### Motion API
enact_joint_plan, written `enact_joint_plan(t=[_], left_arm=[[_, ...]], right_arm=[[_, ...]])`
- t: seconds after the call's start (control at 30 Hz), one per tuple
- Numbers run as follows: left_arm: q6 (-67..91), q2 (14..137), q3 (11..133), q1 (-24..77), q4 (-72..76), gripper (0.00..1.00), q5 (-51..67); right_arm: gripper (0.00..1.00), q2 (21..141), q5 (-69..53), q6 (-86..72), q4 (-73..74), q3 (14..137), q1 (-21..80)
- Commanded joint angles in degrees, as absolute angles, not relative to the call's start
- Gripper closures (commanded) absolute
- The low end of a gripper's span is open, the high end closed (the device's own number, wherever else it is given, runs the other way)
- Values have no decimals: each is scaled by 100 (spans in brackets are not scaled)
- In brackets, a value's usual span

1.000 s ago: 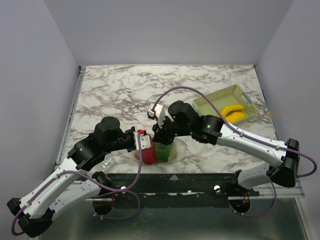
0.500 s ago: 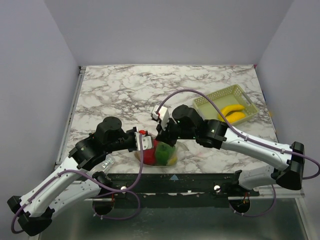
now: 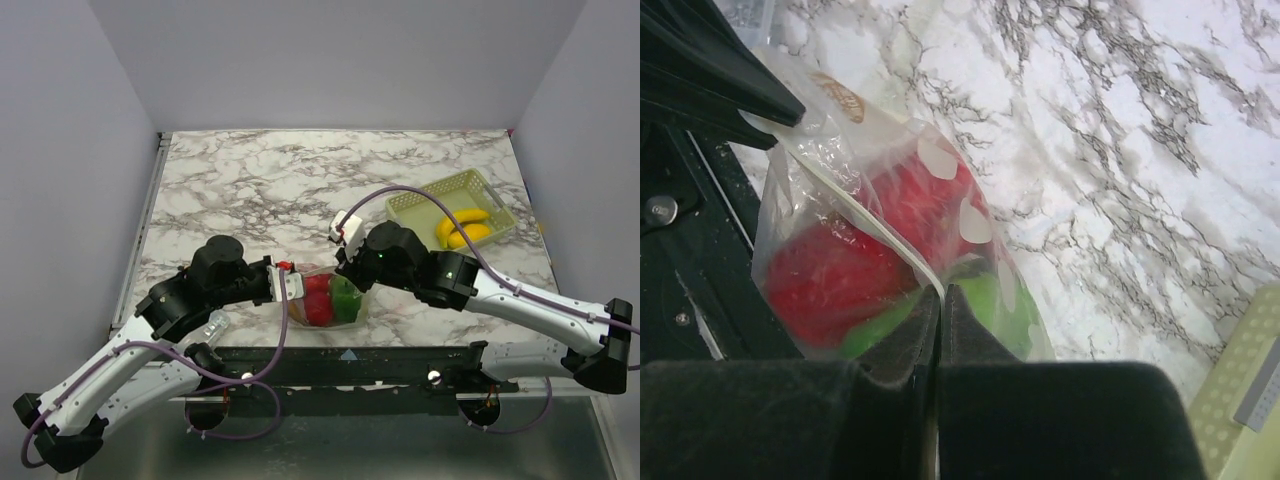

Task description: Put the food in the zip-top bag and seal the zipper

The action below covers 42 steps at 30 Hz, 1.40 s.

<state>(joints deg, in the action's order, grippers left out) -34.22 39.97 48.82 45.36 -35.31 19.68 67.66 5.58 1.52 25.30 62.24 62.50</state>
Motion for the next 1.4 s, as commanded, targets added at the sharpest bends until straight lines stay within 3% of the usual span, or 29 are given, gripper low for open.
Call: enact_joint_plan(t=[0.0, 0.57, 0.67, 0.77, 0.97, 1.37], left_arm=[[-3445, 3757, 4949, 4527, -4070, 100, 1527], [-3297, 3031, 4569, 4536, -4240, 100, 967], [-3123, 3021, 4597, 4541, -4142, 88, 953], [-3090, 3020, 4599, 4532, -4146, 61, 765], [-2833, 2769, 4691, 4526, -4045, 38, -175], [-2086, 2421, 5115, 4535, -3068, 14, -1631]], right_arm=[[100, 6583, 1411, 165, 2908, 6093, 6126], [100, 6534, 1572, 149, 2877, 6059, 6126], [100, 6646, 1312, 171, 2770, 6099, 6126], [100, 6708, 1309, 210, 2741, 6096, 6126], [100, 6563, 1204, 324, 2666, 6030, 6126], [100, 6708, 1429, -112, 2117, 5995, 6126]])
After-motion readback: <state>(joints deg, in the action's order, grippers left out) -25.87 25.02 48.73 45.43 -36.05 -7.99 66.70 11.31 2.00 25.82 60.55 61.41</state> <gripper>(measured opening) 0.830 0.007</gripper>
